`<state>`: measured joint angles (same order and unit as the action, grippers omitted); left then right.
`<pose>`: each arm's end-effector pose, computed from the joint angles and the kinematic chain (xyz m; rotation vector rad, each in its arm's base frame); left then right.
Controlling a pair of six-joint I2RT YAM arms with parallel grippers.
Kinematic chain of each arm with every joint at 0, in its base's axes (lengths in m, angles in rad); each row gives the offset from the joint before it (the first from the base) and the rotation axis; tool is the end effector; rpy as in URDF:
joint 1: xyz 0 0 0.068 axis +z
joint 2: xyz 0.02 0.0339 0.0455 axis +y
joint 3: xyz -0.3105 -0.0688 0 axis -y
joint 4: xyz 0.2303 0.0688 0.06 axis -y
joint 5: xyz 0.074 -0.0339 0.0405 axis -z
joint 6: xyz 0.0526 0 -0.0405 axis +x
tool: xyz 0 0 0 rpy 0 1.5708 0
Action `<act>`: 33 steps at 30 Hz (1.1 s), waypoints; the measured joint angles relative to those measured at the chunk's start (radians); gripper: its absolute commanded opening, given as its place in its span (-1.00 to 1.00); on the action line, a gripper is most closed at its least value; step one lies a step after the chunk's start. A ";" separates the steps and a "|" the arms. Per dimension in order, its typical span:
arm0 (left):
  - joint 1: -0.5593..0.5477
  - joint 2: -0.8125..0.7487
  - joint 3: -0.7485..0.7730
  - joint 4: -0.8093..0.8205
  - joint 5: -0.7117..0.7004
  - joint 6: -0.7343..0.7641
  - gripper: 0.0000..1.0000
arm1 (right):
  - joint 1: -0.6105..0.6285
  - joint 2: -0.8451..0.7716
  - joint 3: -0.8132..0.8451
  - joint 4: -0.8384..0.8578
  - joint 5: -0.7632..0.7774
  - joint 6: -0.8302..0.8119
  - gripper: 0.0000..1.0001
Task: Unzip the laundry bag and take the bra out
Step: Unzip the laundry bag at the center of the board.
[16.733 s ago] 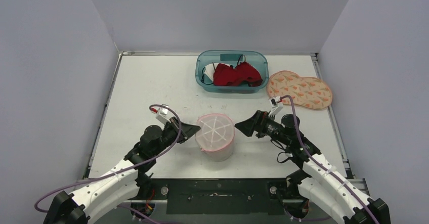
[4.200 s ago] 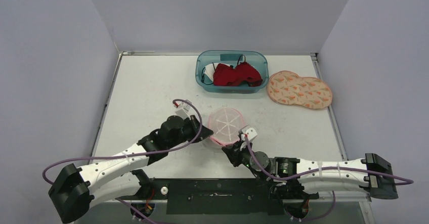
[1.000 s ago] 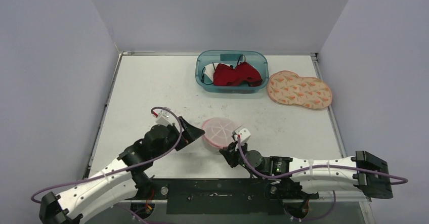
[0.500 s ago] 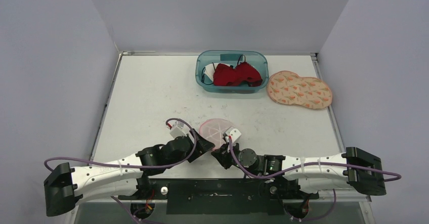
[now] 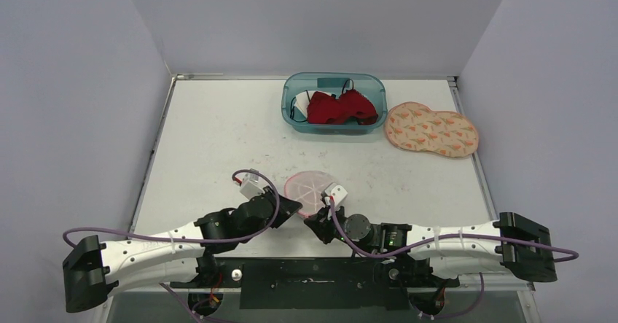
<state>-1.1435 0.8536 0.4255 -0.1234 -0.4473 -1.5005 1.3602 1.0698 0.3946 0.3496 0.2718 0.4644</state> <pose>0.0844 -0.1305 0.2429 -0.6822 2.1674 -1.0948 0.0569 0.1987 0.2488 -0.6887 1.8864 0.9674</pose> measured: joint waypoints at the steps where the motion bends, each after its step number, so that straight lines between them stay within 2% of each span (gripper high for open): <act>1: 0.000 -0.002 0.000 0.000 -0.002 -0.001 -0.89 | 0.000 -0.001 0.000 -0.002 0.000 0.000 -0.89; 3: 0.001 -0.004 0.000 0.001 -0.002 -0.002 -1.00 | 0.000 -0.006 0.000 -0.009 0.001 0.000 -0.89; 12: 0.033 -0.019 0.000 0.022 0.014 0.011 -1.00 | -0.008 -0.071 0.000 -0.077 0.055 0.020 -0.89; 20: 0.124 -0.032 -0.040 0.097 0.098 0.073 -1.00 | -0.073 -0.072 -0.007 -0.122 0.073 0.057 -0.89; 28: 0.293 -0.010 -0.070 0.205 0.327 0.237 -1.00 | -0.090 -0.094 -0.024 -0.143 0.080 0.068 -0.89; 33: 0.361 0.076 -0.041 0.272 0.486 0.369 -1.00 | -0.064 -0.157 -0.050 -0.144 0.097 0.066 -0.89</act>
<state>-0.7822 0.9291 0.3843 0.1482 0.0387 -1.1313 1.2957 0.9131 0.3443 0.2054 0.3687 0.5304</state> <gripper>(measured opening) 0.032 0.057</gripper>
